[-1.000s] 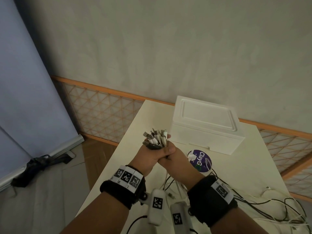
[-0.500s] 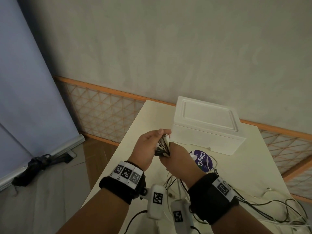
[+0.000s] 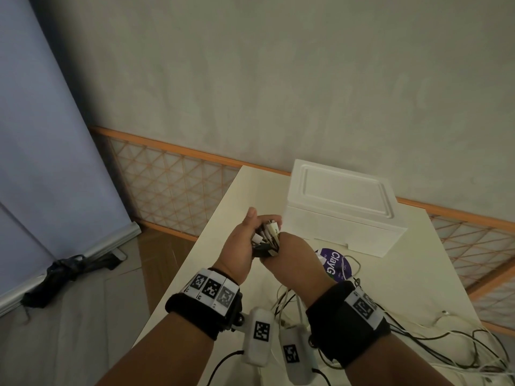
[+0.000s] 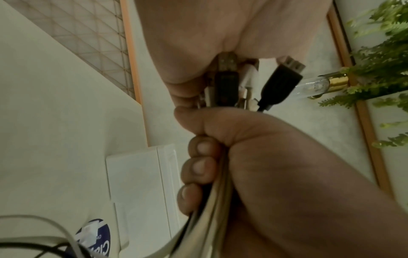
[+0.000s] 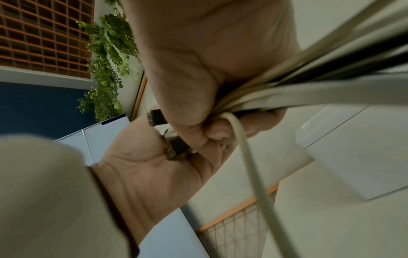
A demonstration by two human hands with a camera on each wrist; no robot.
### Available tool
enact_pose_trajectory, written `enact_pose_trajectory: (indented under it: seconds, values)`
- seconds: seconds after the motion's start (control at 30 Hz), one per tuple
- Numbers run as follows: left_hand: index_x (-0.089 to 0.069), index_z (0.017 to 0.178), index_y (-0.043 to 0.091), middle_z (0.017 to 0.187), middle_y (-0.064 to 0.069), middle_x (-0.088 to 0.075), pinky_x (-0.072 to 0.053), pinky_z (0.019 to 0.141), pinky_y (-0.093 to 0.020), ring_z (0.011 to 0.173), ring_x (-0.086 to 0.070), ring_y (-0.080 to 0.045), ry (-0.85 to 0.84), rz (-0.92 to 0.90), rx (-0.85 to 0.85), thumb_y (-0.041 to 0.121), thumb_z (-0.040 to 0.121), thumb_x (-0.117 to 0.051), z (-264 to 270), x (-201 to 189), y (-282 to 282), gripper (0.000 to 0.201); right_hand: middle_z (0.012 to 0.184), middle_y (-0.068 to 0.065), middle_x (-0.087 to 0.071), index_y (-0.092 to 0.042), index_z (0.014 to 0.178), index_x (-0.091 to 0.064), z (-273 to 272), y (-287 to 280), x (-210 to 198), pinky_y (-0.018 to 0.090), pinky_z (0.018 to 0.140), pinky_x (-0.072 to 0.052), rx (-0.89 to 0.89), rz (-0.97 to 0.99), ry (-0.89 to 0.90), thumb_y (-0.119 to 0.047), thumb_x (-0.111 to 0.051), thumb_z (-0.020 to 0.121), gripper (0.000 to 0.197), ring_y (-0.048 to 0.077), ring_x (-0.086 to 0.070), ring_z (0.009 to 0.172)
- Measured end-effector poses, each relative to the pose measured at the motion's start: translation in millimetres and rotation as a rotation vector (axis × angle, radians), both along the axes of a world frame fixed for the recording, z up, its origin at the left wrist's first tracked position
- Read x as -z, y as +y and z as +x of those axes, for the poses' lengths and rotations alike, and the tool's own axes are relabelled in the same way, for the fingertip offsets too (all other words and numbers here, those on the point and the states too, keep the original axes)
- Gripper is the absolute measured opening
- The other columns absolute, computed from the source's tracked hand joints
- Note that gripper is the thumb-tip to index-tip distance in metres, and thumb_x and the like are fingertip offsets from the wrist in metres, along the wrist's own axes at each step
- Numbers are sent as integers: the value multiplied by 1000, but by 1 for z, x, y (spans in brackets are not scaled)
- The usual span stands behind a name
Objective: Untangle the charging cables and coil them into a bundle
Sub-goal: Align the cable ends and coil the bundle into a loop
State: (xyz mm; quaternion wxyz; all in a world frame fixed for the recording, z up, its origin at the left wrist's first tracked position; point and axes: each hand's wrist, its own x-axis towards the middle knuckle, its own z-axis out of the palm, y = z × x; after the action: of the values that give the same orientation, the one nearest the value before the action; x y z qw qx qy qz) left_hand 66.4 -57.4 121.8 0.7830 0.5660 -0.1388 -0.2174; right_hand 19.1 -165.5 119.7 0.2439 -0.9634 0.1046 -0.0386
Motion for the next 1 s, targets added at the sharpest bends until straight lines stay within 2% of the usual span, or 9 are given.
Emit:
enact_pose_trajectory:
  seconds: [0.13,0.23,0.3,0.4,0.47,0.57,0.63,0.77,1.0]
  values:
    - [-63,120,14,122,-10,-63,-47,97,-33,115,-58,-17,-155,-103,30,73,68,-62,1,5,4,79,69,-2,-55,-13,85,-55,3,0,2,24,50,-37,22,51,-24,-28,-52,87,15,17,-55,64]
    - [-67,113,17,110,-4,-71,-48,91,-32,108,-64,-13,-216,-66,-65,28,85,-67,-3,0,0,30,66,-3,-52,-13,84,-54,4,0,3,24,49,-34,12,8,-23,-25,-51,87,13,16,-53,61]
    - [-71,106,18,99,0,-74,-49,85,-29,98,-66,-9,-222,-16,-116,12,90,-61,-5,-4,-2,19,66,-3,-52,-13,84,-55,5,0,3,23,48,-32,-7,-36,-52,-24,-50,85,12,15,-52,59]
    - [-74,100,14,95,2,-74,-48,84,-22,95,-67,-8,-299,81,-199,14,90,-62,-5,-4,-5,16,64,-7,-43,-14,84,-57,7,1,4,19,46,-22,-77,-119,-58,-23,-48,85,13,12,-47,58]
    - [-75,97,19,98,3,-74,-47,86,-24,98,-66,-7,-295,126,-190,29,89,-62,-4,-1,-6,19,65,-6,-40,-14,83,-55,8,2,6,19,46,-20,-82,-137,-24,-22,-46,86,12,13,-48,61]
    - [-76,93,28,102,4,-73,-50,87,-34,98,-65,-13,-178,107,-61,53,93,-41,2,3,-2,43,71,0,-54,-11,84,-54,4,2,3,23,51,-37,28,-6,20,-17,-51,81,7,17,-55,65]
    - [-75,85,26,91,3,-71,-48,77,-35,86,-63,-17,-126,85,-55,49,98,-32,6,3,-2,51,74,1,-55,-10,86,-54,0,5,0,27,56,-42,38,22,41,-15,-53,80,8,21,-57,71]
    - [-61,66,24,69,4,-60,-45,73,-35,75,-56,-19,-160,96,-127,31,101,-40,3,-1,-7,41,70,-5,-50,-14,86,-52,0,9,2,20,49,-32,20,10,6,-17,-53,78,8,18,-53,67]
    - [-56,84,13,81,-8,-60,-45,68,-30,68,-54,-10,-325,256,-130,30,99,-45,-3,-2,-12,25,64,-4,-53,-14,83,-57,4,6,-4,23,50,-38,-4,23,20,-22,-53,83,9,18,-57,66]
